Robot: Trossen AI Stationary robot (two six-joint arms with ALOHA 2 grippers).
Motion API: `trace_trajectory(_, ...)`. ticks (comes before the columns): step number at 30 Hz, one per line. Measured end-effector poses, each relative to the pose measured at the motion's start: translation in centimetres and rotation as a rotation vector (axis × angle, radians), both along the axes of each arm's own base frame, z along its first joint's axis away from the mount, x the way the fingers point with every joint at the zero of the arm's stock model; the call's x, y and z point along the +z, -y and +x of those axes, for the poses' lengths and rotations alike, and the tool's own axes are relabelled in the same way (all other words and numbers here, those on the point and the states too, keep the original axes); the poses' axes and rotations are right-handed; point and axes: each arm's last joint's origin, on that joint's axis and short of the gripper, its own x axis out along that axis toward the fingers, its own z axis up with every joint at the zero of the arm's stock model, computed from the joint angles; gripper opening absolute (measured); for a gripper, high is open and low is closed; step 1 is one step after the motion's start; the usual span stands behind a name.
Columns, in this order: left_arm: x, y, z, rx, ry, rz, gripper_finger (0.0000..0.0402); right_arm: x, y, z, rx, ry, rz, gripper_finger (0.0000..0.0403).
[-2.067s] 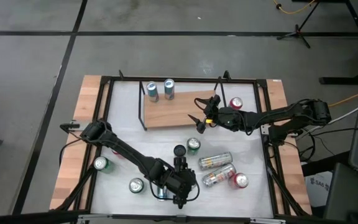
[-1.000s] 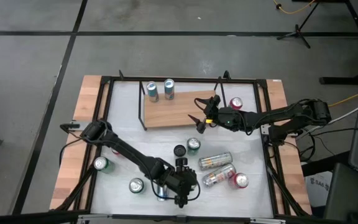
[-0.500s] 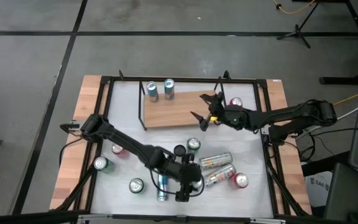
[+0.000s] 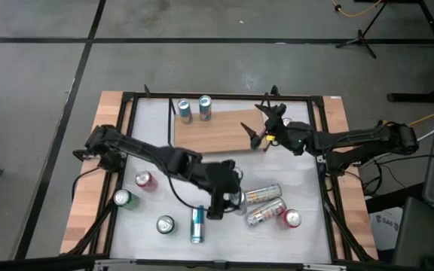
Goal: Sort soda cans
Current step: Put the blue soda can on the shelf and align with the other blue soda can
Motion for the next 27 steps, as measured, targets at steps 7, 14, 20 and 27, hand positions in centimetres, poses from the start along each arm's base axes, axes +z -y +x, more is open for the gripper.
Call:
trace_trajectory(7, 2.4, -3.3, -1.5, 0.017, 0.03, 0.049, 0.021, 0.0, 0.1, -0.1, -0.025, -0.007, -0.002, 0.0399)
trace_trajectory(14, 4.1, -7.8, -3.4, 0.051, 0.008, 0.155, 0.021, 0.1, 0.3, -0.3, -0.137, 0.0, -0.009, 0.0399)
trace_trajectory(20, 4.5, -12.1, -5.0, 0.099, -0.062, 0.225, 0.021, 0.1, 0.5, -0.4, -0.156, 0.0, -0.01, 0.0399)
trace_trajectory(27, 4.5, -16.6, -6.5, 0.044, -0.111, 0.208, 0.021, 0.1, 0.5, -0.4, -0.158, 0.0, -0.01, 0.0399)
